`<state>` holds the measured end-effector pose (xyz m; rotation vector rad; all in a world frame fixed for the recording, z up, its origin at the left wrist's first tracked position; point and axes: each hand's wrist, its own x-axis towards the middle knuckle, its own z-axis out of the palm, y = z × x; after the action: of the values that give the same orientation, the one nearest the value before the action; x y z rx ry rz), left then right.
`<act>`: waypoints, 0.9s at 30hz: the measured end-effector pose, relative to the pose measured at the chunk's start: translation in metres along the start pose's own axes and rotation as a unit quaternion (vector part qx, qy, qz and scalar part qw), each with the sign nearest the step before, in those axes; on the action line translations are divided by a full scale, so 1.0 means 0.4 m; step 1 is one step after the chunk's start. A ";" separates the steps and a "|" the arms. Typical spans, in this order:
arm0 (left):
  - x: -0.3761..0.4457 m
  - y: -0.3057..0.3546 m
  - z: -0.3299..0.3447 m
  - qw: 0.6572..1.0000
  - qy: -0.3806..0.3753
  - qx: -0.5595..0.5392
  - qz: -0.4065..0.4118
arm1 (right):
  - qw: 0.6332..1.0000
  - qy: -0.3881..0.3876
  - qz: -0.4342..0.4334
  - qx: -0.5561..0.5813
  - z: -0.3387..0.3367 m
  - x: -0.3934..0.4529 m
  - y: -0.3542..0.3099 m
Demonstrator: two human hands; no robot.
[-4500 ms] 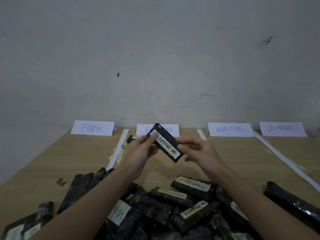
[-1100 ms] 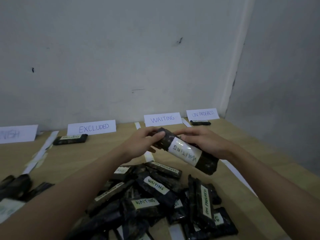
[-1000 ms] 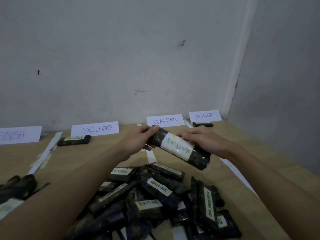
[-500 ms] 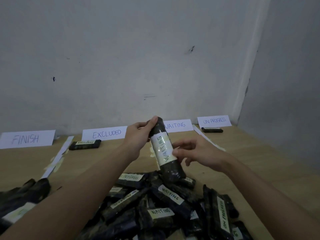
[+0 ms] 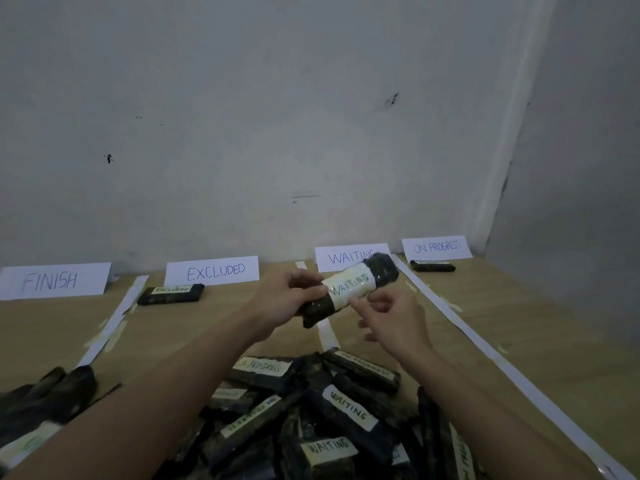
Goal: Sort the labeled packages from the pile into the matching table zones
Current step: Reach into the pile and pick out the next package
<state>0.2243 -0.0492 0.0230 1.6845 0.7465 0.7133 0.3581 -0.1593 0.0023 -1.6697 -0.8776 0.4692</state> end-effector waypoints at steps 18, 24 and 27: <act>0.278 -0.146 -0.056 0.939 -0.021 0.334 0.082 | 0.739 -0.028 -0.442 -0.508 0.073 0.366 0.159; 0.302 -0.238 -0.091 0.850 -0.069 0.504 0.137 | 0.775 -0.092 -0.338 -0.526 0.119 0.508 0.198; 0.300 -0.258 -0.095 0.843 -0.082 0.513 0.140 | 0.795 -0.135 -0.279 -0.522 0.136 0.551 0.226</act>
<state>0.2567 0.0872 -0.0597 2.8402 0.8245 0.3311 0.4888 0.0346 -0.0686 -2.1696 -2.0143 -0.2917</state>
